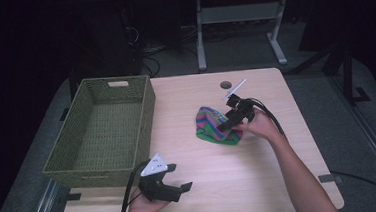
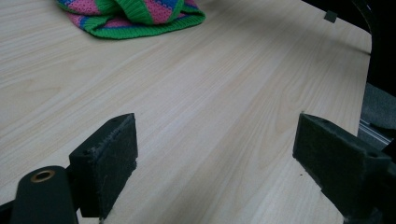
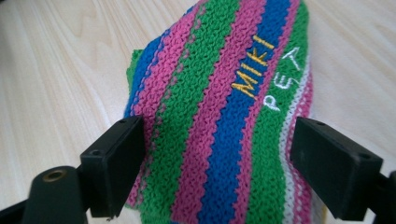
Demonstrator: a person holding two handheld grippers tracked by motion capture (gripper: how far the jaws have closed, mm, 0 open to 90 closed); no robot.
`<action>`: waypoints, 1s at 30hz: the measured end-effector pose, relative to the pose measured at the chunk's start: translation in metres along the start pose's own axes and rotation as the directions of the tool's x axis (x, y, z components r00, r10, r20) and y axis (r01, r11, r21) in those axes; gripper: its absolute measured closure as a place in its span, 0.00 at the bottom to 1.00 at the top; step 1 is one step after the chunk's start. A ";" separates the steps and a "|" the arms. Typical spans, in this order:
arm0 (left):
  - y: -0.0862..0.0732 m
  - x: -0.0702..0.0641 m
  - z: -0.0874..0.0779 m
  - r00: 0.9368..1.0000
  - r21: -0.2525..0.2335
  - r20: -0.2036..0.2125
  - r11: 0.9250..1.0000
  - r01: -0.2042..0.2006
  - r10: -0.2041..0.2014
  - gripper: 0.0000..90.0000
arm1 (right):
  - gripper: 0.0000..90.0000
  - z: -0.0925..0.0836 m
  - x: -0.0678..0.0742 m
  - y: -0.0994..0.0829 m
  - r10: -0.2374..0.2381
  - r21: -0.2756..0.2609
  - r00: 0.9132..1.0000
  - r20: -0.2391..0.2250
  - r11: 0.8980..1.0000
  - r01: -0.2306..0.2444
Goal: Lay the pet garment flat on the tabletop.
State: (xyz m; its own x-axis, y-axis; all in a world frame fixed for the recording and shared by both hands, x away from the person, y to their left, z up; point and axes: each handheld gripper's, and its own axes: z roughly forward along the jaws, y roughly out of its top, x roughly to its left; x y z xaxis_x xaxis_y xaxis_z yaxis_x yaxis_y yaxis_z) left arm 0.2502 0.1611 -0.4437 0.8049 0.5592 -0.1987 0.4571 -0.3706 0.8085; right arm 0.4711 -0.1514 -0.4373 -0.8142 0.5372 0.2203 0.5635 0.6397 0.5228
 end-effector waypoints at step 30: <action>0.001 -0.005 0.006 1.000 0.024 0.008 1.000 -0.020 0.020 0.15 | 0.74 0.018 0.020 -0.002 -0.027 0.015 0.994 0.107 1.000 0.025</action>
State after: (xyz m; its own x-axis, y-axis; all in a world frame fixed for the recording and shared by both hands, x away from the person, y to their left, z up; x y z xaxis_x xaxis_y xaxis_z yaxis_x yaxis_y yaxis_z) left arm 0.2492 0.1535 -0.4451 0.8168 0.5459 -0.1866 0.4496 -0.3997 0.7988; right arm 0.4559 -0.1319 -0.4484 -0.8093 0.5757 0.1166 0.5447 0.6613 0.5158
